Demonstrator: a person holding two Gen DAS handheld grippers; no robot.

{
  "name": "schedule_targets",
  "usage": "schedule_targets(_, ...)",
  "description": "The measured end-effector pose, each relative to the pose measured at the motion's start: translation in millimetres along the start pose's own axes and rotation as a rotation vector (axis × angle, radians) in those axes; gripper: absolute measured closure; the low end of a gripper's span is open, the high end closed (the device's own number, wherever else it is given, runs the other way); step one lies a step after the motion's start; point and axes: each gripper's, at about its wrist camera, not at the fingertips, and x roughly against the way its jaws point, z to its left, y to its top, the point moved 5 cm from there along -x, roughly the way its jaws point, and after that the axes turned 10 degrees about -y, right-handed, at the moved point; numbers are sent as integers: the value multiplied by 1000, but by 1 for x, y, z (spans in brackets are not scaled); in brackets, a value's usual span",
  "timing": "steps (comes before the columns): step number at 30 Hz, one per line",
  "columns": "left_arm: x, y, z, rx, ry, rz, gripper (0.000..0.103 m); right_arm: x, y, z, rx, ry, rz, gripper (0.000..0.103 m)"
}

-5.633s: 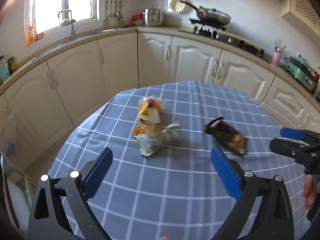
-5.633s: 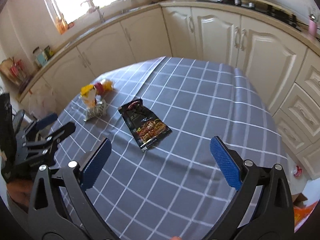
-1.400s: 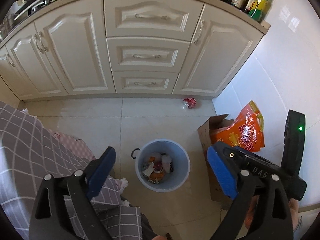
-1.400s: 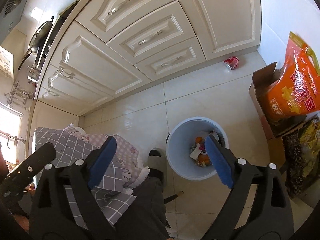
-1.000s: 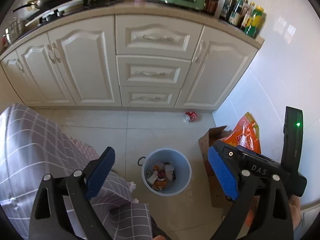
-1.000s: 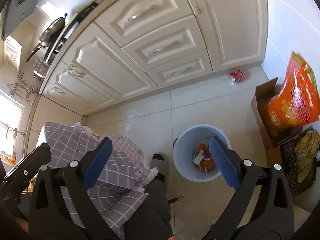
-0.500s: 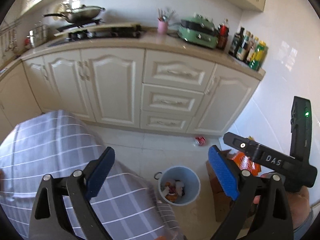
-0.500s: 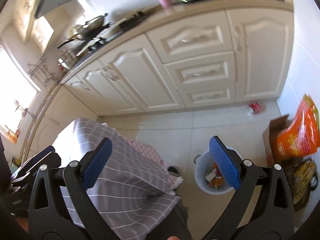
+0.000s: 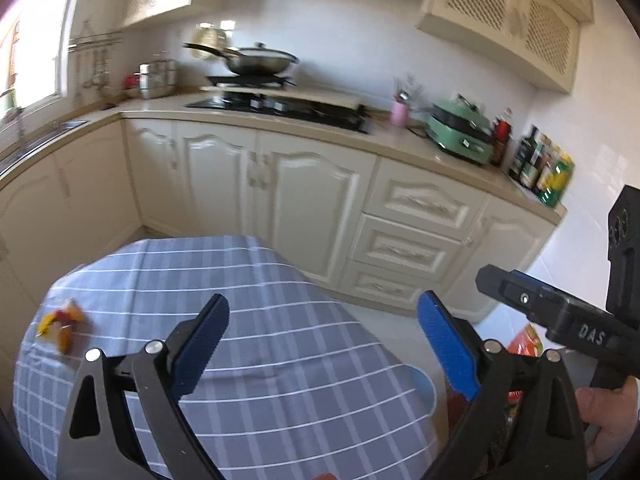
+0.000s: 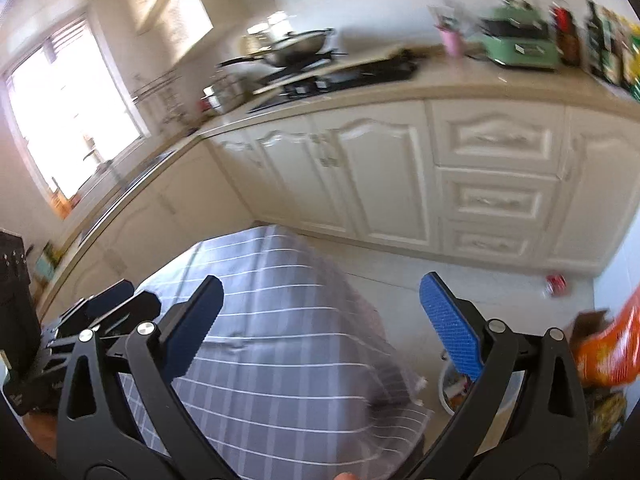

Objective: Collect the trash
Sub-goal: 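Move both tools back toward the last items on the table, then grasp the yellow-and-pink wrapped item with the left tool while the right tool grasps the orange shell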

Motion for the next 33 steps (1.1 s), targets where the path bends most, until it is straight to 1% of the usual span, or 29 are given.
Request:
schedule_targets(6, 50, -5, 54, 20, 101, -61, 10, -4, -5, 71, 110, 61, -9, 6)
schedule_targets(12, 89, -18, 111, 68, 188, -94, 10, -14, -16, 136, 200, 120, -4, 6)
schedule_targets(18, 115, -31, 167, 120, 270, -111, 10, -26, -27, 181, 255, 164, 6, 6)
schedule_targets(23, 115, -43, 215, 169, 319, -89, 10, -43, -38, 205, 291, 177, 39, 6)
schedule_targets(25, 107, -46, 234, 180, 333, -66, 10, -52, -41, 212, 298, 178, 54, 6)
schedule_targets(27, 95, -50, 250, 174, 348, -25, 10, -62, -46, 218, 305, 179, 71, 6)
schedule_targets(33, 54, -58, 294, 171, 379, 50, 10, -94, -56, 231, 320, 181, 124, 6)
